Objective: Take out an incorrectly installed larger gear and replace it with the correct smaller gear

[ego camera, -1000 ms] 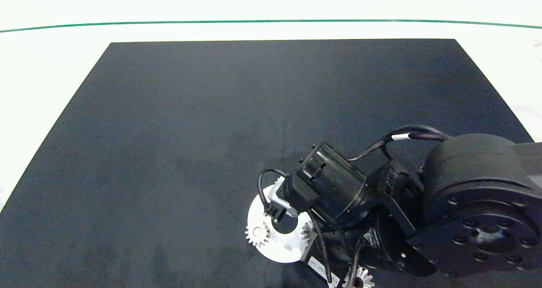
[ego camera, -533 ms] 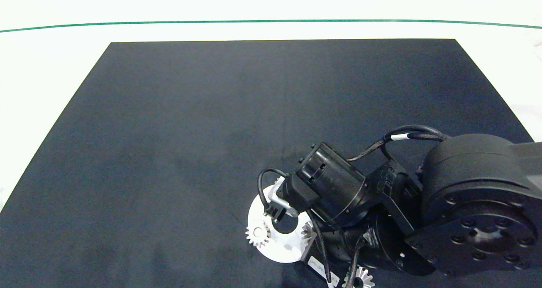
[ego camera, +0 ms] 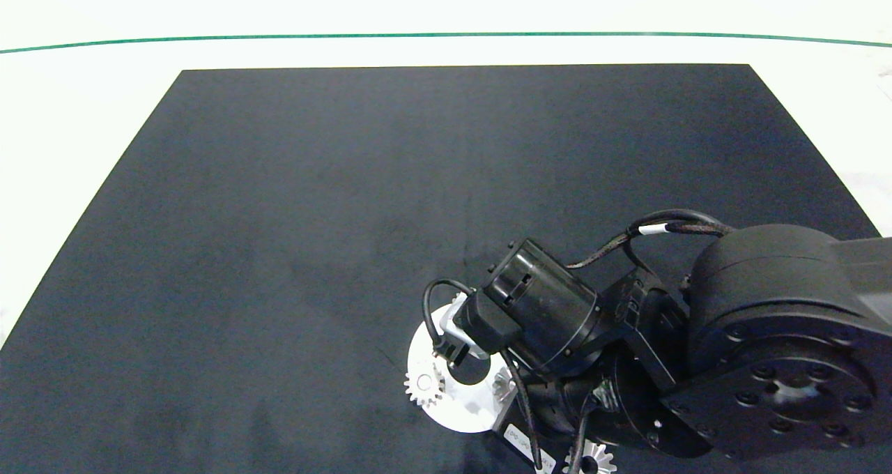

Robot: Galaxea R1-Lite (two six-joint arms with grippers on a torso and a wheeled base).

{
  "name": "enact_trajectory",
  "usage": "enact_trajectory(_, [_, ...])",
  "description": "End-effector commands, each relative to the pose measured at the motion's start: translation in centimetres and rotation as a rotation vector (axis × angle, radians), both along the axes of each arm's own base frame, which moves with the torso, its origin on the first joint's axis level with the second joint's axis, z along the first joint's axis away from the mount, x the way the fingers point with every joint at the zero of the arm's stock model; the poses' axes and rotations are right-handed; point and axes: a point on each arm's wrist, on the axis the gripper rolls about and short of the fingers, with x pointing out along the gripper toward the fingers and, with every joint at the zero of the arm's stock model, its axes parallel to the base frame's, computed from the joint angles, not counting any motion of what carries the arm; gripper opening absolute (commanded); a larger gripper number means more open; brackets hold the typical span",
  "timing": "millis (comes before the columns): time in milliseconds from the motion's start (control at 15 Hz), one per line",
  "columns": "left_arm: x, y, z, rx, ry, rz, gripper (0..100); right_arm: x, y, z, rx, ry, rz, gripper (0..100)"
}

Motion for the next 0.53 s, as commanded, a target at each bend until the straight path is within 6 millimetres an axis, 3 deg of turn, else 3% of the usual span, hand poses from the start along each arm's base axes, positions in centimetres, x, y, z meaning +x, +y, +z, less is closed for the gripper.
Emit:
enact_trajectory(67, [0.0,0.0,0.0,0.001,0.003,0.002,100,-0.3,-0.4,1.0,0.04,-0.013,-0.023,100])
enact_trajectory(333, [-0.2,0.0,-0.1,-0.003,0.002,-0.013,100,-2.6,-4.8,6.8,0.211,-0.168,-0.158,100])
enact_trajectory(533, [-1.3,0.0,0.4,-0.043,-0.114,-0.015,100,-4.6,-10.1,8.5,0.233,-0.399,-0.449,100])
